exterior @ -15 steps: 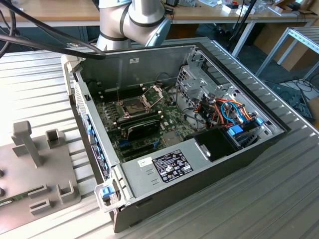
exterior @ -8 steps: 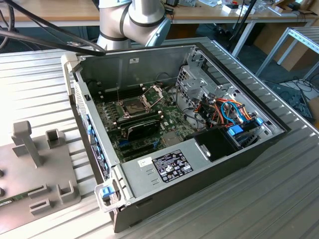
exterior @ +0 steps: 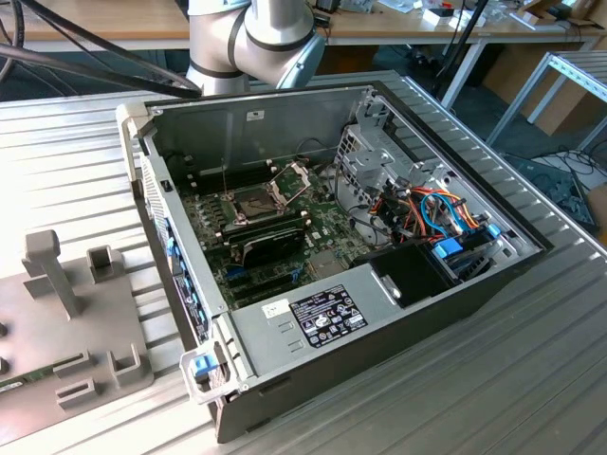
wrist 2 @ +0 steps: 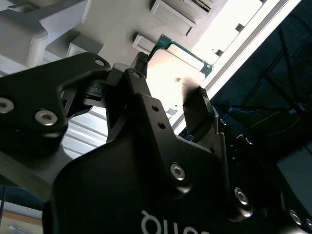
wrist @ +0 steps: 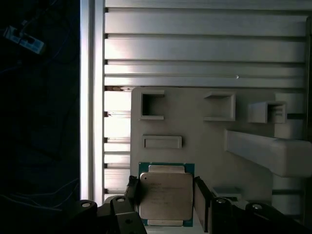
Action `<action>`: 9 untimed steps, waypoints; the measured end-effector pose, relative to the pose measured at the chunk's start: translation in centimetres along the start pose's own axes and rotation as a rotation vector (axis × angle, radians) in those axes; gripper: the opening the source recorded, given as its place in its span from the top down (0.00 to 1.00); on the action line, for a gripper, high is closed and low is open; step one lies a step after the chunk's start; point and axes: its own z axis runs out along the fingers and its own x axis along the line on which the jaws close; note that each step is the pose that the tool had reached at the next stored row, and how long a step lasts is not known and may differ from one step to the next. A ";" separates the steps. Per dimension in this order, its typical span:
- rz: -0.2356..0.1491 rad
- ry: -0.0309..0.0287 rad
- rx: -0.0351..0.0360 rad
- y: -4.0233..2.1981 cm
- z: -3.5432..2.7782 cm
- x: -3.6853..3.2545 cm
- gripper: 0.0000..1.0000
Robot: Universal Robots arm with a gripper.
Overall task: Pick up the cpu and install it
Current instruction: 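Pick up the cpu and move it towards the insertion slot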
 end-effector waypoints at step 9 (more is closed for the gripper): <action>0.000 0.0000 0.0000 0.01 -0.58 0.00 0.45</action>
